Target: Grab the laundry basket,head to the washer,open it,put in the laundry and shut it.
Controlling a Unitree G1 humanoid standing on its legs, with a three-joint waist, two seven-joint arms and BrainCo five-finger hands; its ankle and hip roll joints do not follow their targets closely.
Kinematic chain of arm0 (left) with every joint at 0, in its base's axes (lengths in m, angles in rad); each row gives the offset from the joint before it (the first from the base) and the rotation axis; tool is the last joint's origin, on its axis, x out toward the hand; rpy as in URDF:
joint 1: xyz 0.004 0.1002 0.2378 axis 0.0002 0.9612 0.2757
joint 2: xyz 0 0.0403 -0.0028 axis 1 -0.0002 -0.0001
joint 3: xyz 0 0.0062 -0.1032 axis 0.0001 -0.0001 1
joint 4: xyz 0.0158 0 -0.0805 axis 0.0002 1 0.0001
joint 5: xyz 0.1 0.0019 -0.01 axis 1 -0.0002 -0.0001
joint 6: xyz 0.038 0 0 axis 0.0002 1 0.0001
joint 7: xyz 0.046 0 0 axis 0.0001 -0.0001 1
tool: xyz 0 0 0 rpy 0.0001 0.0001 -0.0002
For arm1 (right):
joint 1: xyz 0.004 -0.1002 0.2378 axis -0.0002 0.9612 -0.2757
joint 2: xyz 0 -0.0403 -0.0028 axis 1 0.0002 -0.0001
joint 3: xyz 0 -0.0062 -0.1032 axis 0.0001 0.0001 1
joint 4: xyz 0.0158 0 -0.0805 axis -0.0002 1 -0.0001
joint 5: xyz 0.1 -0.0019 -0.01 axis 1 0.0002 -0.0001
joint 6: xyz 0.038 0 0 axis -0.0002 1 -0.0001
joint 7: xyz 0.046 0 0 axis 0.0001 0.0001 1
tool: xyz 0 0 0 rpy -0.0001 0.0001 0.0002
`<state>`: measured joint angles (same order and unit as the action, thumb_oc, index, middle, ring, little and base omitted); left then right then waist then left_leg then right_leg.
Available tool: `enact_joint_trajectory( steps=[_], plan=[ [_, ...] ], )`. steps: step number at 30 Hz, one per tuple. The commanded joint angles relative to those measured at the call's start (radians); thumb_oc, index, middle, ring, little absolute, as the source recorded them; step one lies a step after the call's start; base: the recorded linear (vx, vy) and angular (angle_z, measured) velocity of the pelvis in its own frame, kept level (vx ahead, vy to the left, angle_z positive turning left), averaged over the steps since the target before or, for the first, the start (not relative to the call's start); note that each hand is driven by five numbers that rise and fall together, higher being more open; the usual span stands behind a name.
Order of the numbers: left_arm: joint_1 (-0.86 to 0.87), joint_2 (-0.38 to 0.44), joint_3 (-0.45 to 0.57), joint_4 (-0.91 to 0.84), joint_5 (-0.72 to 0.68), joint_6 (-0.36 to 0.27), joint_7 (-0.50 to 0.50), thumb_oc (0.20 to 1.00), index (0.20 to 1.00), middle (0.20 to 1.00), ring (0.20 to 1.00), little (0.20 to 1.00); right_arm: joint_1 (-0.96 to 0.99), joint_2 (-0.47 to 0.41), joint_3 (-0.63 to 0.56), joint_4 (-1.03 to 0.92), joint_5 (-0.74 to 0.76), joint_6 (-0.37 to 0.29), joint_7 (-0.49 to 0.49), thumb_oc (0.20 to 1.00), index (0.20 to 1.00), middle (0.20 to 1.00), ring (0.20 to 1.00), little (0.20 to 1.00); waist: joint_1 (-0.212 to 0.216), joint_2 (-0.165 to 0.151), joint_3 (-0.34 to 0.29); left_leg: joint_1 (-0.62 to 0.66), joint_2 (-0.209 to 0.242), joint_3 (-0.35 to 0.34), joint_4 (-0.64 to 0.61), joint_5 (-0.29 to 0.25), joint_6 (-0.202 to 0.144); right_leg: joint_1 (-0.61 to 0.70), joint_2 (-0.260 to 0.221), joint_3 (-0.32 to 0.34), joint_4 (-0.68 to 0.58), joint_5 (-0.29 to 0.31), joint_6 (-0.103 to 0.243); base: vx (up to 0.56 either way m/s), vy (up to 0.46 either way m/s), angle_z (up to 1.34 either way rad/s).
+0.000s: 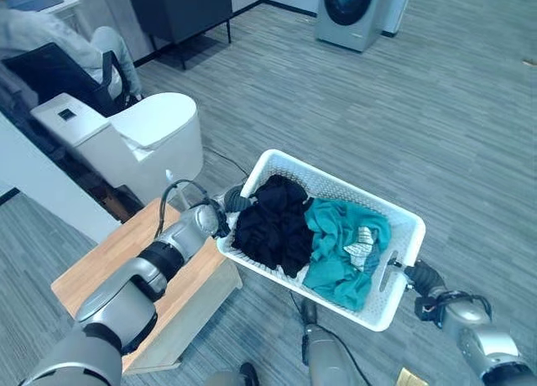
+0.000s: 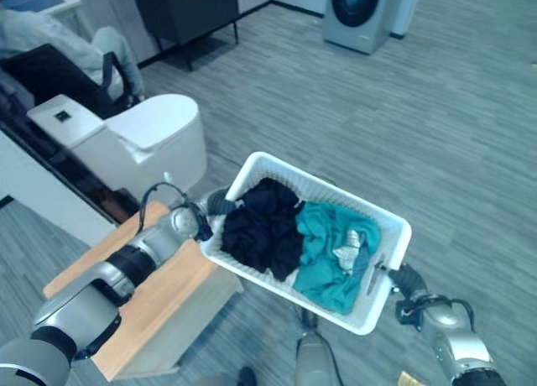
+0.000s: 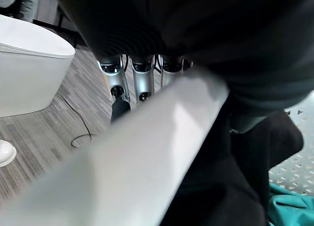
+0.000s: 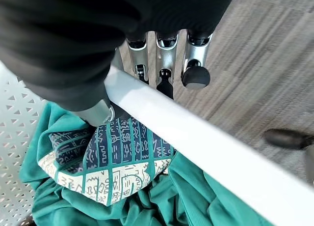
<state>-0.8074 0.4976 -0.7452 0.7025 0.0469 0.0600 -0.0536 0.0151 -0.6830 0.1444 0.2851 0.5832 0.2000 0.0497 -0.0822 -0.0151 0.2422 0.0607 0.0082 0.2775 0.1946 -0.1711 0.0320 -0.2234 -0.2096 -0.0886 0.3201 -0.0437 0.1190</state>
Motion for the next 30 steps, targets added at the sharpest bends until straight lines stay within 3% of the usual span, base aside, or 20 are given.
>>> enact_joint_trajectory(
  steps=[1, 4, 8, 9, 10, 11, 12, 15, 17, 18, 19, 20, 21, 22, 23, 24, 25, 26, 27, 30],
  plan=[
    [-0.030, 0.004, 0.062, -0.017, -0.001, -0.061, 0.020, 0.200, 0.200, 0.200, 0.200, 0.200, -0.162, -0.042, -0.049, -0.066, 0.037, -0.088, 0.081, 0.200, 0.200, 0.200, 0.200, 0.200, 0.012, 0.051, -0.063, -0.007, -0.049, -0.133, -0.152, 0.026, 0.018, 0.026, 0.033, 0.045, -0.153, 0.120, 0.049, -0.03, -0.136, -0.58],
    [0.008, 0.031, 0.087, -0.025, -0.020, -0.064, 0.021, 0.200, 0.200, 0.200, 0.200, 0.200, -0.213, -0.041, -0.006, -0.038, 0.036, -0.078, 0.090, 0.200, 0.200, 0.200, 0.200, 0.200, 0.051, 0.053, -0.091, -0.017, -0.012, -0.080, -0.154, 0.035, 0.000, 0.084, -0.011, 0.017, -0.177, 0.118, 0.055, -0.03, -0.228, -0.70],
    [0.021, 0.054, 0.102, -0.024, -0.029, -0.067, 0.025, 0.200, 0.200, 0.200, 0.200, 0.200, -0.251, -0.027, 0.018, -0.004, 0.037, -0.073, 0.081, 0.200, 0.200, 0.200, 0.200, 0.200, 0.074, 0.036, -0.105, -0.020, 0.027, -0.031, -0.167, 0.062, -0.029, 0.132, -0.024, -0.044, -0.233, 0.114, 0.058, -0.04, -0.317, -0.51],
    [0.019, 0.065, 0.107, -0.025, -0.037, -0.065, 0.025, 0.200, 0.200, 0.200, 0.200, 0.200, -0.253, -0.017, 0.026, 0.005, 0.043, -0.071, 0.076, 0.200, 0.200, 0.200, 0.200, 0.200, 0.083, 0.019, -0.107, -0.029, 0.066, -0.028, -0.161, 0.089, -0.057, 0.150, -0.001, -0.058, -0.246, 0.082, 0.050, -0.04, -0.425, -0.73],
    [0.019, 0.065, 0.107, -0.025, -0.037, -0.065, 0.025, 0.200, 0.200, 0.200, 0.200, 0.200, -0.254, -0.017, 0.027, 0.006, 0.043, -0.071, 0.076, 0.200, 0.200, 0.200, 0.200, 0.200, 0.082, 0.019, -0.107, -0.030, 0.067, -0.028, -0.161, 0.090, -0.058, 0.150, 0.000, -0.059, -0.245, 0.081, 0.048, -0.04, -0.607, -0.69],
    [0.017, 0.066, 0.119, -0.018, -0.039, -0.063, 0.030, 0.200, 0.200, 0.200, 0.200, 0.200, -0.232, -0.014, 0.020, -0.005, 0.061, -0.073, 0.072, 0.200, 0.200, 0.200, 0.200, 0.200, 0.079, 0.006, -0.104, -0.031, 0.127, -0.031, -0.162, 0.126, -0.092, 0.148, 0.038, -0.067, -0.229, 0.048, 0.031, -0.02, -0.310, -0.25],
    [0.017, 0.066, 0.119, -0.018, -0.039, -0.063, 0.030, 0.200, 0.200, 0.200, 0.200, 0.200, -0.232, -0.014, 0.020, -0.006, 0.061, -0.072, 0.072, 0.200, 0.200, 0.200, 0.200, 0.200, 0.079, 0.006, -0.104, -0.030, 0.129, -0.031, -0.163, 0.127, -0.093, 0.148, 0.040, -0.068, -0.228, 0.048, 0.029, 0.01, -0.498, 0.01],
    [-0.001, 0.071, 0.120, -0.004, -0.032, -0.061, 0.039, 0.200, 0.200, 0.200, 0.200, 0.200, -0.234, -0.025, 0.025, 0.003, 0.086, -0.083, 0.069, 0.200, 0.200, 0.200, 0.200, 0.200, 0.073, -0.010, -0.105, -0.021, 0.225, -0.024, -0.145, 0.180, -0.134, 0.186, 0.103, -0.114, -0.238, 0.006, 0.004, 0.06, -0.469, -0.13],
    [-0.018, 0.073, 0.127, -0.007, -0.045, -0.054, 0.044, 0.200, 0.200, 0.200, 0.200, 0.200, -0.206, -0.038, 0.009, 0.001, 0.108, -0.095, 0.055, 0.200, 0.200, 0.200, 0.200, 0.200, 0.067, -0.034, -0.086, -0.047, 0.303, 0.017, -0.009, 0.252, -0.128, 0.236, 0.144, -0.130, -0.246, -0.017, -0.022, 0.08, -0.522, -0.17],
    [-0.019, 0.072, 0.126, -0.007, -0.045, -0.053, 0.044, 0.200, 0.200, 0.200, 0.200, 0.200, -0.202, -0.038, 0.006, -0.001, 0.109, -0.095, 0.055, 0.200, 0.200, 0.200, 0.200, 0.200, 0.070, -0.031, -0.081, -0.049, 0.311, 0.012, 0.010, 0.242, -0.133, 0.243, 0.149, -0.130, -0.246, -0.021, -0.024, 0.02, -0.311, -0.07],
    [-0.024, 0.071, 0.125, -0.012, -0.048, -0.050, 0.042, 0.200, 0.200, 0.200, 0.200, 0.200, -0.189, -0.044, -0.002, -0.009, 0.111, -0.092, 0.051, 0.200, 0.200, 0.200, 0.200, 0.200, 0.069, -0.040, -0.075, -0.068, 0.323, 0.035, 0.069, 0.230, -0.115, 0.259, 0.157, -0.131, -0.253, -0.026, -0.035, 0.03, -0.261, -0.02],
    [-0.031, 0.069, 0.128, -0.008, -0.050, -0.047, 0.046, 0.200, 0.200, 0.200, 0.200, 0.200, -0.172, -0.050, -0.011, -0.022, 0.120, -0.093, 0.047, 0.200, 0.200, 0.200, 0.200, 0.200, 0.071, -0.049, -0.067, -0.093, 0.308, 0.041, 0.122, 0.210, -0.100, 0.275, 0.167, -0.127, -0.259, -0.027, -0.047, 0.05, -0.353, 0.00],
    [-0.040, 0.069, 0.130, 0.001, -0.052, -0.048, 0.052, 0.200, 0.200, 0.200, 0.200, 0.200, -0.160, -0.057, -0.017, -0.047, 0.128, -0.096, 0.045, 0.200, 0.200, 0.200, 0.200, 0.200, 0.088, -0.053, -0.053, -0.166, 0.217, -0.016, 0.161, 0.137, -0.076, 0.289, 0.176, -0.110, -0.266, -0.031, -0.055, 0.05, -0.239, 0.06],
    [-0.040, 0.069, 0.130, 0.001, -0.052, -0.048, 0.052, 0.200, 0.200, 0.200, 0.200, 0.200, -0.160, -0.057, -0.017, -0.047, 0.128, -0.096, 0.045, 0.200, 0.200, 0.200, 0.200, 0.200, 0.088, -0.053, -0.053, -0.166, 0.217, -0.016, 0.161, 0.137, -0.076, 0.289, 0.176, -0.110, -0.266, -0.031, -0.055, 0.05, -0.135, 0.06],
    [-0.041, 0.070, 0.129, 0.001, -0.054, -0.052, 0.053, 0.200, 0.200, 0.200, 0.200, 0.200, -0.158, -0.057, -0.018, -0.053, 0.133, -0.097, 0.048, 0.200, 0.200, 0.200, 0.200, 0.200, 0.094, -0.054, -0.051, -0.215, 0.162, -0.057, 0.166, 0.102, -0.063, 0.295, 0.178, -0.110, -0.266, -0.034, -0.052, 0.05, -0.137, -0.15],
    [-0.037, 0.081, 0.129, 0.002, -0.052, -0.055, 0.052, 0.200, 0.200, 0.200, 0.200, 0.200, -0.172, -0.044, -0.003, -0.050, 0.145, -0.099, 0.052, 0.200, 0.200, 0.200, 0.200, 0.200, 0.122, -0.051, -0.047, -0.273, 0.068, -0.095, 0.077, 0.149, -0.058, 0.297, 0.200, -0.105, -0.275, -0.022, -0.053, 0.20, -0.201, -0.30],
    [-0.027, 0.096, 0.130, -0.005, -0.053, -0.055, 0.048, 0.200, 0.200, 0.200, 0.200, 0.200, -0.202, -0.027, 0.029, -0.032, 0.150, -0.101, 0.054, 0.200, 0.200, 0.200, 0.200, 0.200, 0.163, -0.033, -0.051, -0.305, 0.001, -0.133, -0.055, 0.214, -0.071, 0.316, 0.236, -0.092, -0.281, -0.036, -0.054, 0.16, -0.168, -0.52],
    [-0.027, 0.096, 0.130, -0.005, -0.053, -0.055, 0.048, 0.200, 0.200, 0.200, 0.200, 0.200, -0.203, -0.027, 0.030, -0.031, 0.150, -0.101, 0.054, 0.200, 0.200, 0.200, 0.200, 0.200, 0.162, -0.033, -0.053, -0.304, 0.000, -0.133, -0.063, 0.220, -0.071, 0.313, 0.236, -0.092, -0.281, -0.034, -0.054, 0.35, -0.127, -0.43],
    [-0.010, 0.111, 0.139, -0.019, -0.059, -0.056, 0.046, 0.200, 0.200, 0.200, 0.200, 0.200, -0.237, -0.003, 0.062, -0.012, 0.152, -0.103, 0.058, 0.200, 0.200, 0.200, 0.200, 0.200, 0.194, -0.025, -0.055, -0.343, -0.038, -0.150, -0.155, 0.245, -0.074, 0.349, 0.259, -0.076, -0.281, -0.058, -0.057, 0.20, -0.063, -0.59],
    [0.014, 0.129, 0.149, -0.029, -0.067, -0.054, 0.040, 0.200, 0.200, 0.200, 0.200, 0.200, -0.270, 0.032, 0.097, 0.007, 0.150, -0.101, 0.061, 0.200, 0.200, 0.200, 0.200, 0.200, 0.219, -0.020, -0.058, -0.369, -0.051, -0.143, -0.225, 0.267, -0.074, 0.375, 0.282, -0.048, -0.258, -0.090, -0.068, 0.40, -0.073, -0.81]
  ],
)
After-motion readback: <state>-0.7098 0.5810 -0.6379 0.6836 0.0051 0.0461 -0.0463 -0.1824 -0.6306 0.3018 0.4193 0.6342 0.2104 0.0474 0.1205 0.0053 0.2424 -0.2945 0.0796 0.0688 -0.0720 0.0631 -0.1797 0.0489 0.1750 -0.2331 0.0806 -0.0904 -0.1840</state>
